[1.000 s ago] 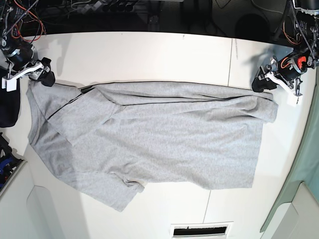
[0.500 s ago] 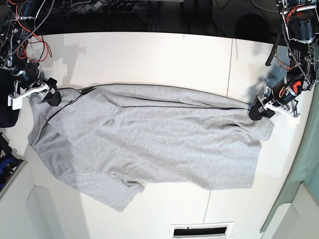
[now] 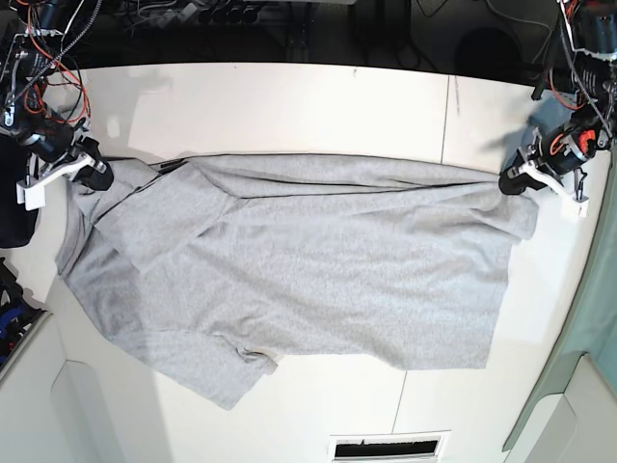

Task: Layout the t-shirt on the table in an organized manner, then fold the t-shirt properly
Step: 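Lay the taut edge down with both grippers to straighten the shirt, then release the shirt and move both grippers along its side edges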

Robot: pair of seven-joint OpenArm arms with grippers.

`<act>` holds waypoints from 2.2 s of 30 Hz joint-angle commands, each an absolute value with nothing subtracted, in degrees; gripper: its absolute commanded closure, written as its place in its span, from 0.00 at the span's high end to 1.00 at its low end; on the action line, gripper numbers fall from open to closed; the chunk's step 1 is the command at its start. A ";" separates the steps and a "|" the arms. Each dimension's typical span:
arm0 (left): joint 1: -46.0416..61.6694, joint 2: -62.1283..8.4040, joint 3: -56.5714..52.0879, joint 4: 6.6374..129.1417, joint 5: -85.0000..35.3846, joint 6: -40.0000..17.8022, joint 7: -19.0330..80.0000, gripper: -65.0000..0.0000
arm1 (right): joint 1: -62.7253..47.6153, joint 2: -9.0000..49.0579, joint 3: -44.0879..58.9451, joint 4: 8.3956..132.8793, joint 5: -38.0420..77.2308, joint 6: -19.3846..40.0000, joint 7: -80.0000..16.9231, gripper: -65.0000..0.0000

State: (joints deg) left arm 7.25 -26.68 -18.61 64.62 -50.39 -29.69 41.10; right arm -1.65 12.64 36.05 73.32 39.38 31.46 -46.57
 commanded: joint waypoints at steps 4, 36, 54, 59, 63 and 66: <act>14.02 -29.78 -19.53 72.82 -52.88 -29.87 40.77 0.00 | -5.65 13.82 37.47 79.61 41.39 32.23 -46.57 0.00; 26.55 -27.64 -26.00 81.58 -55.53 -33.91 43.62 0.27 | -18.46 17.32 37.54 83.13 42.85 32.18 -44.77 0.05; 27.00 -27.86 -26.02 92.62 -56.69 -36.71 49.67 0.37 | -17.61 22.20 43.44 87.90 42.87 31.68 -44.64 0.35; 26.85 -29.10 -26.06 95.53 -51.68 -34.02 46.50 0.37 | -12.95 25.36 43.42 87.90 42.81 31.62 -43.24 0.35; 26.76 -30.28 -26.06 95.53 -48.56 -33.19 43.05 0.37 | -6.87 26.70 42.15 86.80 41.34 31.27 -41.91 0.35; 25.82 -30.68 -26.06 95.53 -48.56 -33.17 42.24 0.37 | -0.93 26.98 38.85 83.33 37.54 30.20 -38.72 0.35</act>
